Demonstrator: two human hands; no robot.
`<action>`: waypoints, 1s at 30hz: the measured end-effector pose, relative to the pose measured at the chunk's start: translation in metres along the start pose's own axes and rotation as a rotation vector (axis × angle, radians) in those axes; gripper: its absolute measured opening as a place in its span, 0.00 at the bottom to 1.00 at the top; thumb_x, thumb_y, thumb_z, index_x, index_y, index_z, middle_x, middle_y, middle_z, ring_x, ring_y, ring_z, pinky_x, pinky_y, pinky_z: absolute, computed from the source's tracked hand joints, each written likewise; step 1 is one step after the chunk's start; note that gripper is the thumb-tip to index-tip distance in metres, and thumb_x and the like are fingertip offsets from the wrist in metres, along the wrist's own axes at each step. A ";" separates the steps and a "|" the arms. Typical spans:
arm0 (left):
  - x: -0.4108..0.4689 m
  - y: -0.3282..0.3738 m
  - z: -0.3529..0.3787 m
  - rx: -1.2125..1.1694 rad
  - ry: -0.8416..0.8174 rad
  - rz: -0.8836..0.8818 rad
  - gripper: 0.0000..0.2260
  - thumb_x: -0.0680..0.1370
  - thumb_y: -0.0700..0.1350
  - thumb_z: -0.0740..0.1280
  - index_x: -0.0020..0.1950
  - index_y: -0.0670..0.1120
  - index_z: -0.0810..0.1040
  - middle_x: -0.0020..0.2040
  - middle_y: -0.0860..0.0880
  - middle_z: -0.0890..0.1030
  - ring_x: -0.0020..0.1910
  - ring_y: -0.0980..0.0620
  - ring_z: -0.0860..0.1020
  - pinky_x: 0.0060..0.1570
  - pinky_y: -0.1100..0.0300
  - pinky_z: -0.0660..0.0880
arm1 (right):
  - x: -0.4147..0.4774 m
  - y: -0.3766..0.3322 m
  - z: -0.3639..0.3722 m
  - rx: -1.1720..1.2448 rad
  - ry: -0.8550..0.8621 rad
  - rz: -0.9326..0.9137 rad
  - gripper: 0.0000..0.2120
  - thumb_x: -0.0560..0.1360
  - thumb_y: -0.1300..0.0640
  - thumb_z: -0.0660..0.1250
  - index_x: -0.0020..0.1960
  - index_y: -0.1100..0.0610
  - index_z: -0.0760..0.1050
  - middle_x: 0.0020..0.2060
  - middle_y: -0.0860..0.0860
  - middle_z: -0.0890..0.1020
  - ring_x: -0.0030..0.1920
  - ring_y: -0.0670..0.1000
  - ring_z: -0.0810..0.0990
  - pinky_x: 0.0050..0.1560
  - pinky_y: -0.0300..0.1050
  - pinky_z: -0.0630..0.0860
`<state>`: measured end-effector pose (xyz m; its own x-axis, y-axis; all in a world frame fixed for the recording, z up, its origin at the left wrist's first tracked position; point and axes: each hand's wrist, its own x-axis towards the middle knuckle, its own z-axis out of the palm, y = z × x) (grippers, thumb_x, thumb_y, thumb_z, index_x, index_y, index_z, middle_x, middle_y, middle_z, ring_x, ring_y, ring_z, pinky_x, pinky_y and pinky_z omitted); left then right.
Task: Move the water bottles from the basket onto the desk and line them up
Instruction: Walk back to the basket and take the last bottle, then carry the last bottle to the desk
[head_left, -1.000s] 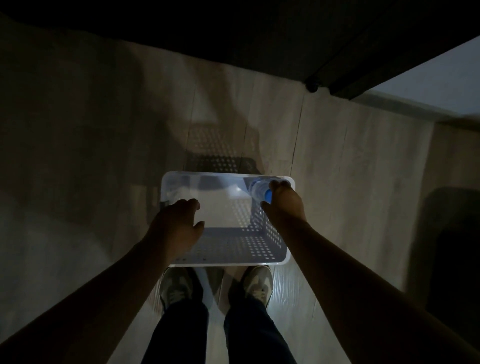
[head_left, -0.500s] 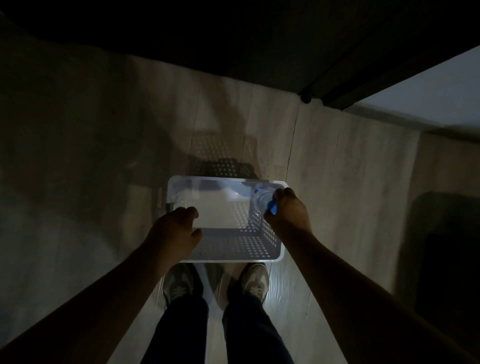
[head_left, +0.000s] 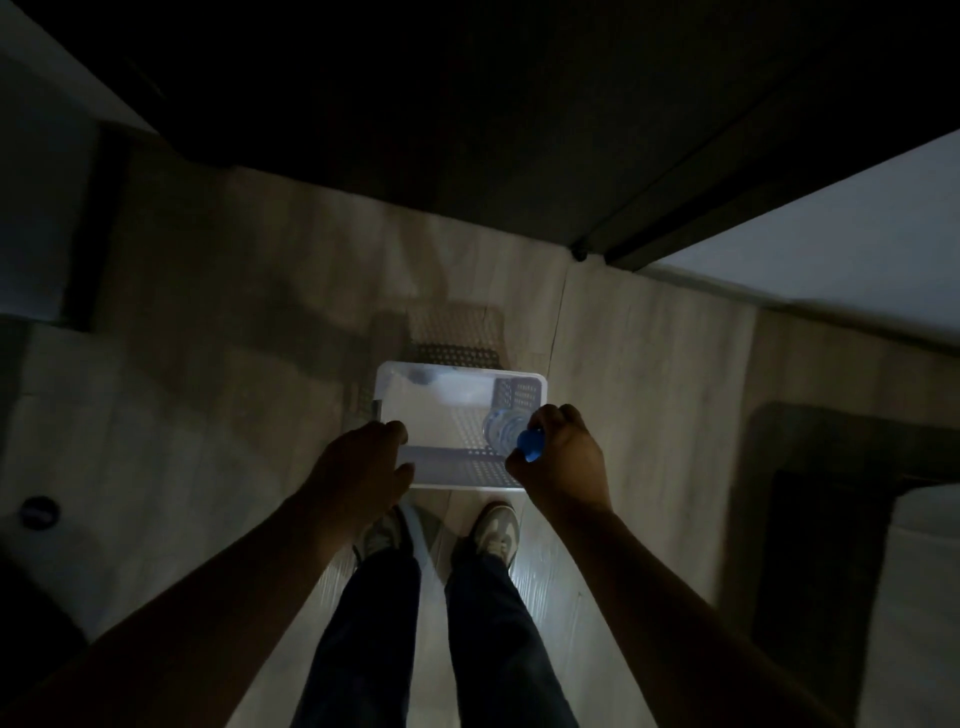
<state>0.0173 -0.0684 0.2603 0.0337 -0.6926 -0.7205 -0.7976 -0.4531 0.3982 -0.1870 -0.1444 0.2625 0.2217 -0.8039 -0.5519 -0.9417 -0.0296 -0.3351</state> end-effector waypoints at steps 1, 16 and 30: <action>-0.010 0.003 -0.009 0.001 0.005 -0.003 0.16 0.79 0.51 0.63 0.65 0.45 0.70 0.61 0.46 0.76 0.58 0.49 0.76 0.56 0.57 0.74 | -0.010 -0.008 -0.011 0.011 0.008 -0.015 0.19 0.67 0.55 0.74 0.56 0.57 0.74 0.53 0.52 0.76 0.47 0.51 0.78 0.47 0.41 0.77; -0.184 0.049 -0.085 -0.085 0.123 -0.060 0.14 0.78 0.52 0.64 0.62 0.49 0.71 0.59 0.50 0.77 0.56 0.53 0.77 0.48 0.68 0.67 | -0.148 -0.101 -0.180 0.111 0.083 -0.294 0.18 0.63 0.57 0.78 0.50 0.55 0.76 0.45 0.45 0.72 0.38 0.42 0.72 0.38 0.25 0.66; -0.321 0.144 -0.094 -0.533 0.504 -0.310 0.12 0.78 0.46 0.65 0.60 0.44 0.75 0.58 0.46 0.79 0.54 0.50 0.78 0.52 0.60 0.73 | -0.232 -0.143 -0.312 -0.026 -0.073 -0.732 0.16 0.67 0.53 0.74 0.48 0.45 0.69 0.48 0.44 0.73 0.45 0.42 0.75 0.48 0.35 0.73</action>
<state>-0.0523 0.0358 0.6019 0.5772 -0.6037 -0.5499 -0.3161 -0.7861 0.5312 -0.1830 -0.1390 0.6763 0.8117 -0.5308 -0.2436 -0.5513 -0.5588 -0.6195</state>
